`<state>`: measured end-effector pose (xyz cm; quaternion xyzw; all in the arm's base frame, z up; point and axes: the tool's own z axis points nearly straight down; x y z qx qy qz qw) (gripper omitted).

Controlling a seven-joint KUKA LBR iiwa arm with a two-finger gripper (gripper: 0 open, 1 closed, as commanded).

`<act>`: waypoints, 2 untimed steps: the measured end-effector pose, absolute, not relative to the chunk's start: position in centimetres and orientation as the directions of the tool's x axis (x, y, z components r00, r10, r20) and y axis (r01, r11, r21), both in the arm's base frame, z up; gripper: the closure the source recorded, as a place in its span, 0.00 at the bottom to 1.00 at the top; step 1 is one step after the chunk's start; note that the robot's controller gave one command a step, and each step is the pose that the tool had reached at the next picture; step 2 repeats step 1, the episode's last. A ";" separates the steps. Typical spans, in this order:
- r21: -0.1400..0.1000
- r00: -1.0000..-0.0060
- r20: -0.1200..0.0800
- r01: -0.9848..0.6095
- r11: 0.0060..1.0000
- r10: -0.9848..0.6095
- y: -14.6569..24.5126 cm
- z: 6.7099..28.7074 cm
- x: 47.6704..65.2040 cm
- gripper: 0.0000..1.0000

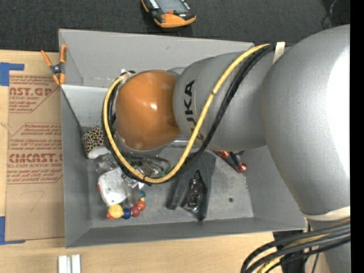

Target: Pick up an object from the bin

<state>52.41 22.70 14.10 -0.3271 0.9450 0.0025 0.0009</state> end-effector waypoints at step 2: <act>0.004 -0.786 -0.007 -0.618 0.786 -0.618 22.8 16.6 52.5 1.00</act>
Offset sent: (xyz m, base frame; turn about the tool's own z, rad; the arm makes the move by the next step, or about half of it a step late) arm 0.0009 0.0006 0.0335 -0.0002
